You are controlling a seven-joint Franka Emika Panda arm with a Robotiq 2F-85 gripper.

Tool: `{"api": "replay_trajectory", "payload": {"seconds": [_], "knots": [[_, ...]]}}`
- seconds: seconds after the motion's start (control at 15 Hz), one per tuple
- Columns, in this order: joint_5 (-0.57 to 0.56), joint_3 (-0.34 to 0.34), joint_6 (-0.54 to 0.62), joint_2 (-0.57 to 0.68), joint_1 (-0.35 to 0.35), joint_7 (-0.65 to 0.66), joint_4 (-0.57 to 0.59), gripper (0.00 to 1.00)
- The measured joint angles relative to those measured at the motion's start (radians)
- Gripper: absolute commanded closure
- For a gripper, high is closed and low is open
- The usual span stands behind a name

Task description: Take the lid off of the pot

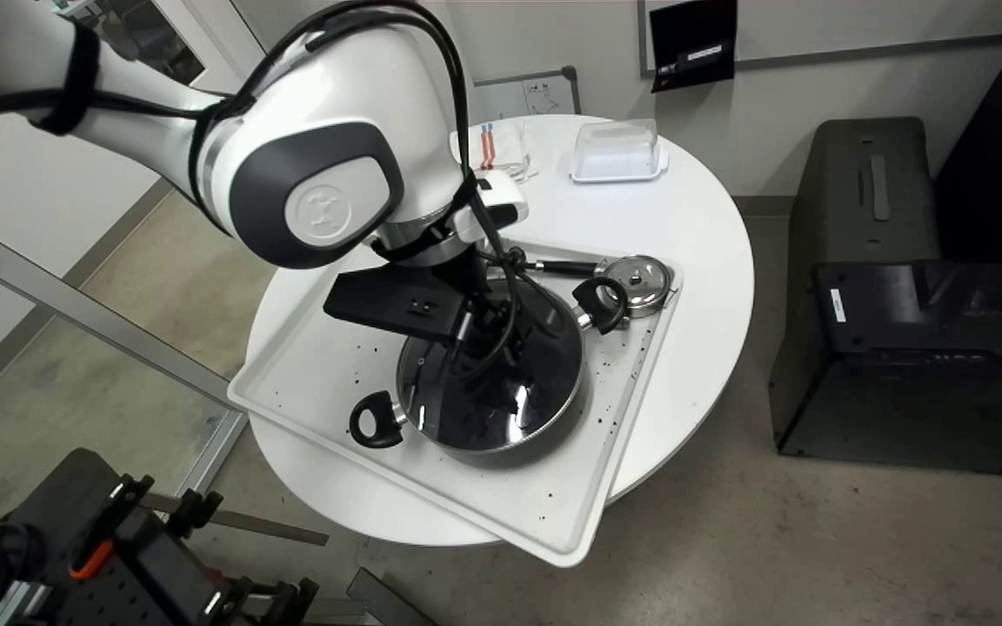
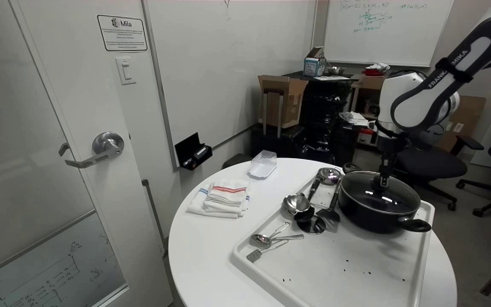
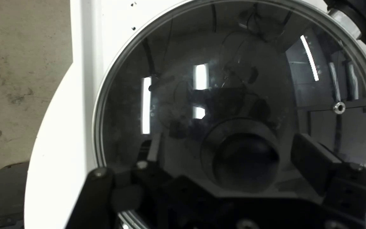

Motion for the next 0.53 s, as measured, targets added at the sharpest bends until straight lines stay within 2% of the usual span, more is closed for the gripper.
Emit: {"api": "replay_trajectory", "payload": {"seconds": [0.2,0.27,0.4,0.47,0.53], "knots": [[0.000,0.001,0.019,0.007,0.000,0.000,0.000,0.05],[0.000,0.002,0.025,0.008,0.000,0.000,0.000,0.03],[0.000,0.006,0.034,0.009,0.001,0.000,0.001,0.05],[0.000,0.008,0.038,0.009,0.001,0.000,0.001,0.30],[0.000,0.011,0.041,0.009,0.001,0.000,0.001,0.32]]}}
